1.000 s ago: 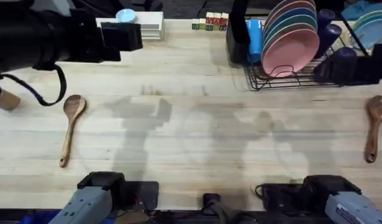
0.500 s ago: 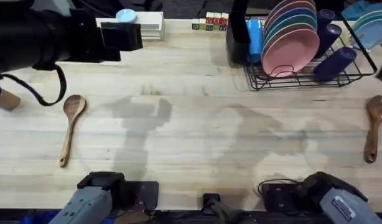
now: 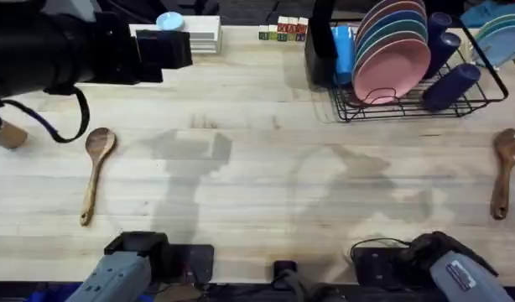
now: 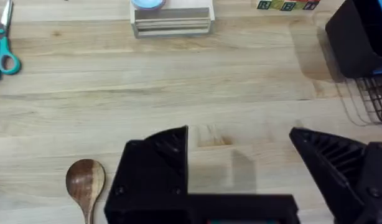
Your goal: Pick up the spoon on the table one by one and put them onto the rack
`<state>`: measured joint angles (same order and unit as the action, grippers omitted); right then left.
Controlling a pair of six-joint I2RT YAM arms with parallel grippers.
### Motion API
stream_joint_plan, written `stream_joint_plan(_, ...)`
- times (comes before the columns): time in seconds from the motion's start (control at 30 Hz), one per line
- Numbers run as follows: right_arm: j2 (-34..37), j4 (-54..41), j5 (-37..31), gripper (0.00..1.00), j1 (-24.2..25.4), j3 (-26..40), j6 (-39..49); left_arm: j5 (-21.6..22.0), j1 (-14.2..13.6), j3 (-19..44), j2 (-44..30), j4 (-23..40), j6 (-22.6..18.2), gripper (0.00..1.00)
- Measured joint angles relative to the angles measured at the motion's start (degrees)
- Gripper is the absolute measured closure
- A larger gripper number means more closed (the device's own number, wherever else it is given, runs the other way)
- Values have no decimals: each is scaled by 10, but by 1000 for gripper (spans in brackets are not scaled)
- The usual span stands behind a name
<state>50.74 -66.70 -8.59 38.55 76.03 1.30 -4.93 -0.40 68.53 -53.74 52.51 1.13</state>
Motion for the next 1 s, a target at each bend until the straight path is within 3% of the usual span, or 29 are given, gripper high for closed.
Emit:
stream_joint_plan(0.17, 7, 4, -18, 8, 13, 0, 0, 0, 0, 0, 0, 0, 0, 8)
stream_joint_plan(0.33, 78, 15, -26, 8, 40, 0, 0, 0, 0, 0, 0, 0, 0, 7)
stream_joint_plan(1.0, 180, 43, -95, 8, 41, 0, 0, 0, 0, 0, 0, 8, 0, 8)
